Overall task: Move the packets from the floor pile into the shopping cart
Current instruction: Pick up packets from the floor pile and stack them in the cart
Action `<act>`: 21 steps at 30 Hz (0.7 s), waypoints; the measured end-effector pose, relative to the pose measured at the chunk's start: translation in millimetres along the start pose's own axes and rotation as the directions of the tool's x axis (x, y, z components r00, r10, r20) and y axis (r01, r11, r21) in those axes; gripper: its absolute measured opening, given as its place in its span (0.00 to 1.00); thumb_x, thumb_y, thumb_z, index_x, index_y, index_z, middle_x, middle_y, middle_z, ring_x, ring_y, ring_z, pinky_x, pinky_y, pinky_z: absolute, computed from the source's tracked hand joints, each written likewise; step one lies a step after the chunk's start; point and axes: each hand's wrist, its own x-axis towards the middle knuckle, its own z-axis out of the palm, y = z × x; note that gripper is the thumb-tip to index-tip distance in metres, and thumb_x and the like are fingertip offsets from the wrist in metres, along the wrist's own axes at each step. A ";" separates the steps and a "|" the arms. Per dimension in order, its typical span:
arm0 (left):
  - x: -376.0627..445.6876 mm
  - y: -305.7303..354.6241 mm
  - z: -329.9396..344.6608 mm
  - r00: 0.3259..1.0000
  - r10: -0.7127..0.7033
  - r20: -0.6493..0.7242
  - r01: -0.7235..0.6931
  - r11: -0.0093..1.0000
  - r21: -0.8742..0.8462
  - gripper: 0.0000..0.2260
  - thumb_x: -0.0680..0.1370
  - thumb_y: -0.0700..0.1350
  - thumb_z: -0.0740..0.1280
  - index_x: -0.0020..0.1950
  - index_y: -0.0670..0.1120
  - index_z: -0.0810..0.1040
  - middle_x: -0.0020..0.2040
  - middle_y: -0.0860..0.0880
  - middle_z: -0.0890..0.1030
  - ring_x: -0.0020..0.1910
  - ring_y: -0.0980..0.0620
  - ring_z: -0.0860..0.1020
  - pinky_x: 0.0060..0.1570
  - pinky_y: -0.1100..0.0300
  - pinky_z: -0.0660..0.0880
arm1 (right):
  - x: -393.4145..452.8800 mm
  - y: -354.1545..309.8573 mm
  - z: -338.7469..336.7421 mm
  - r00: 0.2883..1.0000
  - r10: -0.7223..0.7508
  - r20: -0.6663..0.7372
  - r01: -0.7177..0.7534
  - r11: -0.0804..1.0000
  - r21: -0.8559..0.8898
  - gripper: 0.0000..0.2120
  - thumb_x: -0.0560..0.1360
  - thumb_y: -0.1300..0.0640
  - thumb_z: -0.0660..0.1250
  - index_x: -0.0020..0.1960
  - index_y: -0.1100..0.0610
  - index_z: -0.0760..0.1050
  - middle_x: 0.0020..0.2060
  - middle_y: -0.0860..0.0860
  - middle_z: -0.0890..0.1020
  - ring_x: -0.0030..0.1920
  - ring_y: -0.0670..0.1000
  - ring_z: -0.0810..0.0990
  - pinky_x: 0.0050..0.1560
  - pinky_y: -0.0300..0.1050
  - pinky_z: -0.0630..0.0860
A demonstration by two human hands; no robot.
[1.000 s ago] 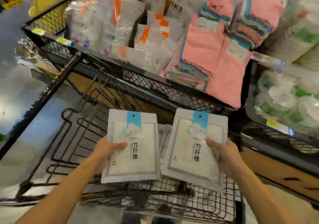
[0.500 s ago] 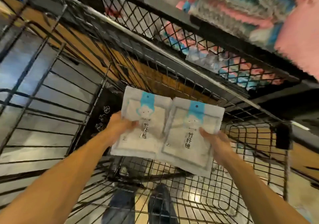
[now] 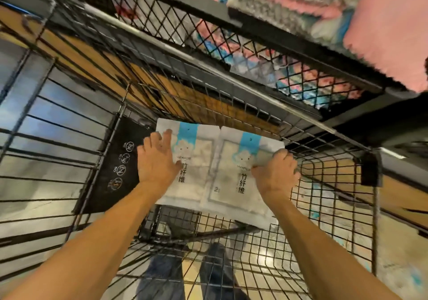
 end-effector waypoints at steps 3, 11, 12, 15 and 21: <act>-2.6 10.3 -25.7 1.000 0.021 -0.009 -0.021 1.000 0.021 0.35 0.74 0.64 0.66 0.77 0.49 0.64 0.69 0.43 0.72 0.64 0.42 0.71 0.61 0.45 0.68 | -8.8 -3.1 -24.6 0.986 -0.168 0.017 0.169 0.986 -0.018 0.33 0.72 0.41 0.76 0.69 0.54 0.66 0.63 0.53 0.72 0.66 0.57 0.70 0.68 0.62 0.69; -19.2 33.7 -171.1 0.991 0.107 -0.084 -0.107 0.994 -0.001 0.28 0.81 0.61 0.55 0.79 0.53 0.65 0.79 0.44 0.64 0.78 0.45 0.61 0.75 0.40 0.54 | -38.7 -26.6 -151.7 0.910 -0.414 0.013 0.414 0.907 -0.075 0.34 0.76 0.36 0.67 0.77 0.49 0.66 0.78 0.53 0.67 0.79 0.58 0.61 0.77 0.72 0.52; -23.1 36.5 -193.8 0.990 0.116 -0.082 -0.117 0.993 -0.007 0.28 0.81 0.61 0.54 0.80 0.53 0.64 0.81 0.45 0.62 0.79 0.45 0.59 0.76 0.39 0.51 | -46.1 -29.3 -174.1 0.902 -0.431 0.012 0.430 0.900 -0.065 0.34 0.77 0.35 0.65 0.78 0.49 0.66 0.79 0.53 0.67 0.80 0.58 0.60 0.77 0.73 0.50; -40.7 49.2 -259.6 0.983 0.147 -0.114 -0.151 0.988 -0.022 0.29 0.82 0.62 0.52 0.81 0.54 0.60 0.83 0.45 0.57 0.82 0.45 0.53 0.78 0.38 0.45 | -68.2 -30.3 -245.0 0.890 -0.454 -0.036 0.453 0.891 -0.023 0.34 0.78 0.35 0.62 0.80 0.47 0.64 0.80 0.52 0.65 0.81 0.57 0.58 0.77 0.74 0.48; -81.0 79.6 -383.0 0.937 0.247 -0.246 -0.256 0.967 -0.005 0.29 0.82 0.64 0.49 0.80 0.55 0.62 0.83 0.46 0.57 0.82 0.45 0.53 0.78 0.37 0.42 | -116.0 -11.5 -374.0 0.886 -0.423 -0.191 0.431 0.902 0.002 0.33 0.78 0.33 0.59 0.80 0.45 0.63 0.79 0.50 0.68 0.79 0.57 0.62 0.76 0.73 0.54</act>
